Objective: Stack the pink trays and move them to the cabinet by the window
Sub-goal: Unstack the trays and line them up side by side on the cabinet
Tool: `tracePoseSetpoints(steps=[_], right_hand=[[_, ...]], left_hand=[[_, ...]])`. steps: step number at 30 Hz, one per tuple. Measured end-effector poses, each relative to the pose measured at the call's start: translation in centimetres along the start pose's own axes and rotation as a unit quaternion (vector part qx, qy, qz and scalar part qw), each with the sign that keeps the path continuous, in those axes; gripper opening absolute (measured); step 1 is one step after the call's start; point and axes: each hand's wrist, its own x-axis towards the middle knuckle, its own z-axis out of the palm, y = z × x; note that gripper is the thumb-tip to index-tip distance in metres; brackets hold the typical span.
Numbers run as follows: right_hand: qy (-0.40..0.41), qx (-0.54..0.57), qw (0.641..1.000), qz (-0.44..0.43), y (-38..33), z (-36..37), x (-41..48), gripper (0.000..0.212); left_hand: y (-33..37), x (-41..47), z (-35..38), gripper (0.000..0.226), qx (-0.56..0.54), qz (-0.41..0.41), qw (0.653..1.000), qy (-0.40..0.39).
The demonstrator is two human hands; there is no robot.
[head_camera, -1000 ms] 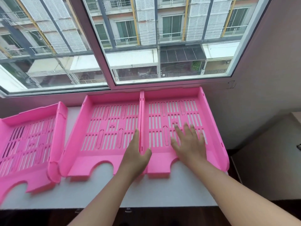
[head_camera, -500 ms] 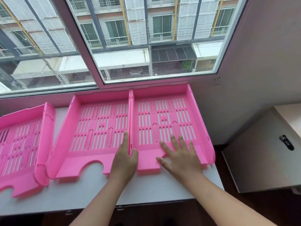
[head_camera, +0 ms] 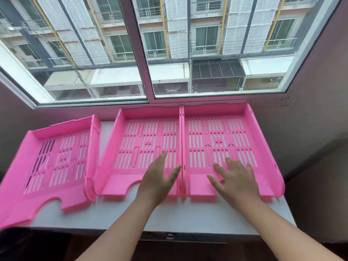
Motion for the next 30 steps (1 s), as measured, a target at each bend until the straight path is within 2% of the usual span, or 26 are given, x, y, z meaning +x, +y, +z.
tracePoseSetpoints(steps=[3,5,8,10,14,17,25,30], right_hand=[[0.047,0.077,0.996,0.029,-3.5,-0.2,0.1,0.075],[0.055,0.156,0.986,0.037,-6.6,0.0,0.2,0.079],[0.048,0.247,0.966,0.052,-11.3,0.7,-0.2,0.083],[0.056,0.284,0.953,0.086,-13.5,1.3,-0.4,0.082],[0.116,0.289,0.941,0.132,-15.4,2.1,-0.5,0.076],[0.136,0.276,0.938,0.157,-16.1,2.5,-0.2,0.070],[0.135,0.280,0.937,0.160,-17.1,2.9,-0.2,0.069],[0.181,0.258,0.934,0.169,-17.6,3.4,0.5,0.060]], left_hand=[[-3.6,-0.4,-3.7,0.061,0.052,0.005,0.994,0.097],[-6.5,-0.6,-6.0,0.051,0.087,-0.016,0.982,0.166],[-10.4,-1.3,-8.7,0.051,0.145,-0.075,0.963,0.215],[-12.1,-1.8,-9.7,0.059,0.139,-0.113,0.960,0.213],[-14.0,-2.6,-9.7,0.079,-0.018,-0.146,0.974,0.173],[-15.2,-3.0,-9.6,0.083,-0.093,-0.161,0.971,0.151],[-16.7,-2.8,-10.2,0.076,-0.067,-0.119,0.985,0.104],[-17.1,-1.5,-10.7,0.070,-0.048,-0.098,0.989,0.099]])
